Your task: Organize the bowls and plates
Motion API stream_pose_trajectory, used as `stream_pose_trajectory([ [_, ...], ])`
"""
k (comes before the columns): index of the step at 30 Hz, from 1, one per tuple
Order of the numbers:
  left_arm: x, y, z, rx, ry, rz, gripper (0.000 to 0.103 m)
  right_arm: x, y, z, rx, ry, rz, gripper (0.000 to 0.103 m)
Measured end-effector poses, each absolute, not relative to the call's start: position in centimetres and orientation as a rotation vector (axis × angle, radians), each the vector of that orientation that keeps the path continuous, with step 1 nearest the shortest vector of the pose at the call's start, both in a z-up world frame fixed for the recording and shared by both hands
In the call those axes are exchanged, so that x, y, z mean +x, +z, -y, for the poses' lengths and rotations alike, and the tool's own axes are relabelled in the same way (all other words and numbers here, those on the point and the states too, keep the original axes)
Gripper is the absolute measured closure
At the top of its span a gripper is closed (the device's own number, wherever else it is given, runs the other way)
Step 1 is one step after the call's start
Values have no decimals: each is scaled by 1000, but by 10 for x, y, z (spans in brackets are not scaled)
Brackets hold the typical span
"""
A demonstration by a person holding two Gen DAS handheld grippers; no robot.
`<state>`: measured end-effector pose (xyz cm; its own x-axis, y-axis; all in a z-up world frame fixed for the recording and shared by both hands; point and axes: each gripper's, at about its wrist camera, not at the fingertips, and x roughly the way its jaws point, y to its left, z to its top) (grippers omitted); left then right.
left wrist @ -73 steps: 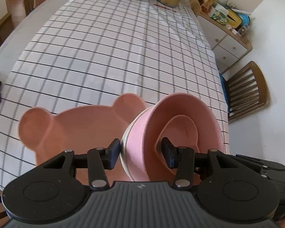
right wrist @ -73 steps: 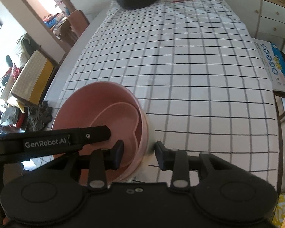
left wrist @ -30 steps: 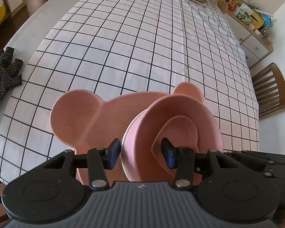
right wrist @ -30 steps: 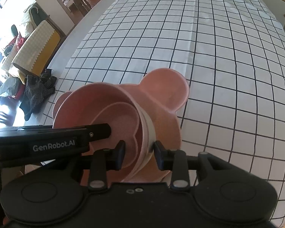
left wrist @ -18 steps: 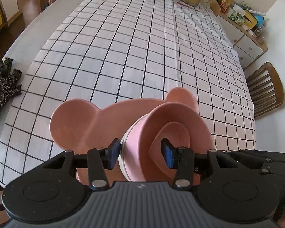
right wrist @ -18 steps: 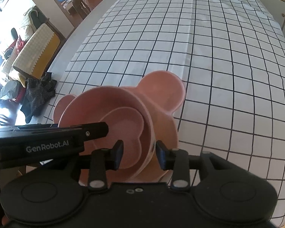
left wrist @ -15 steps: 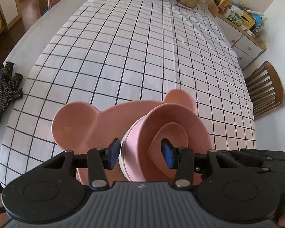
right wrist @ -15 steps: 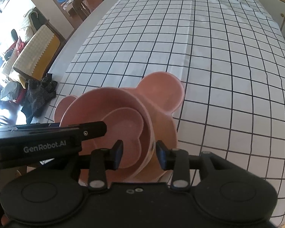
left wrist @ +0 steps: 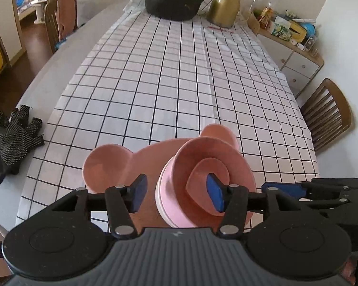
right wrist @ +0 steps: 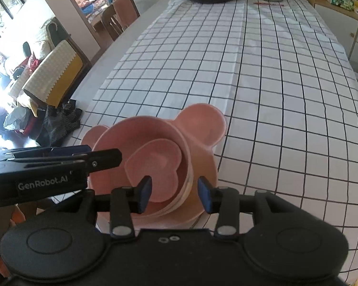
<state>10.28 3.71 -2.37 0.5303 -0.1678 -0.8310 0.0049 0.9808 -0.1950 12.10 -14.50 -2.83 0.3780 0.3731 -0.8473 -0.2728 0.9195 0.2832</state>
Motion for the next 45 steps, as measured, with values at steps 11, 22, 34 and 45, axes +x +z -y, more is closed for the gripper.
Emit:
stream_pose_trajectory([
  [11,69,-4,-30,-97,-112,-938,49,98,2,165,104,449,-952,36],
  [22,40,18,-15,-83,-123,-833,27,66,26,180,63,486,-796,21],
  [34,16,21,8,-162,-89,-780,0,41,35,214,33,500,-673,1],
  [45,-7,20,27,-156,-30,-799,0,20,24,236,93,457,-715,1],
])
